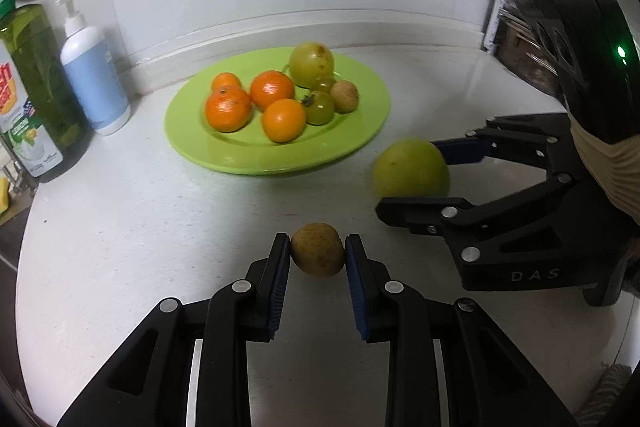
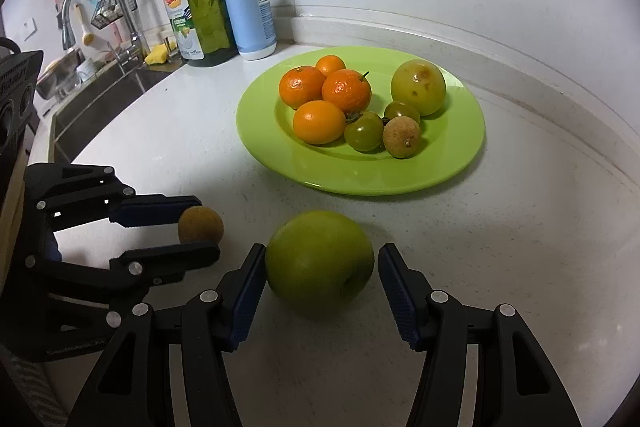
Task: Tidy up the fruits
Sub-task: 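Close the right tool on the green apple while the left tool grasps a small brown fruit, then carry the apple in the right tool and brown fruit in the left tool over the plate, then open the right tool on the plate while the left tool releases the brown fruit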
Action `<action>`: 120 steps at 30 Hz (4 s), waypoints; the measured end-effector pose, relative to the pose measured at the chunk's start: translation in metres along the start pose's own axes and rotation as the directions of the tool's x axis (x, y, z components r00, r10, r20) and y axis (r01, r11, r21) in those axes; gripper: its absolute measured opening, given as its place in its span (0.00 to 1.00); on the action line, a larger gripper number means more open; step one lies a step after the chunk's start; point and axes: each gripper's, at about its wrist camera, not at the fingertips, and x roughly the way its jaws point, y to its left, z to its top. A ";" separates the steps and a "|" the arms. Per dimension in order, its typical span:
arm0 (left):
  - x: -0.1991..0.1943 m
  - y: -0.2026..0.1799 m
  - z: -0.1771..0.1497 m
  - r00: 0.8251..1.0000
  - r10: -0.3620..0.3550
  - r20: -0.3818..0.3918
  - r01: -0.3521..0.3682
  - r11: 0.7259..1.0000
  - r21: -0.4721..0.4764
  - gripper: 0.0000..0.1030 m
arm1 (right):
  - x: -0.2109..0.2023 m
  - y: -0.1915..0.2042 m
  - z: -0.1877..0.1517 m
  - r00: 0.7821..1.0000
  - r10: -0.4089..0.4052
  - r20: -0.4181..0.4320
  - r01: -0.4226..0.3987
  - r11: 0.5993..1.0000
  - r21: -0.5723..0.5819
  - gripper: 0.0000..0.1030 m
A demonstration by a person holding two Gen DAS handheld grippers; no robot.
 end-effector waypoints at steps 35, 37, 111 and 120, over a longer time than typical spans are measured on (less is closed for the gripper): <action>-0.022 0.029 -0.001 1.000 -0.010 0.029 0.014 0.990 -0.142 0.27 | -0.012 0.015 0.005 0.997 -0.069 0.041 0.066 0.995 0.068 0.50; -0.028 0.031 -0.001 0.999 -0.005 0.035 0.010 0.990 -0.142 0.27 | -0.019 0.019 0.006 0.995 -0.078 0.055 0.073 0.994 0.084 0.50; 0.089 0.121 0.125 0.995 -0.078 -0.062 0.074 0.995 -0.073 0.28 | 0.096 -0.042 0.159 0.985 -0.170 -0.036 0.173 0.977 0.121 0.51; 0.077 0.122 0.125 0.997 -0.060 -0.037 0.057 0.995 -0.081 0.39 | 0.087 -0.043 0.152 0.984 -0.176 -0.011 0.175 0.974 0.141 0.55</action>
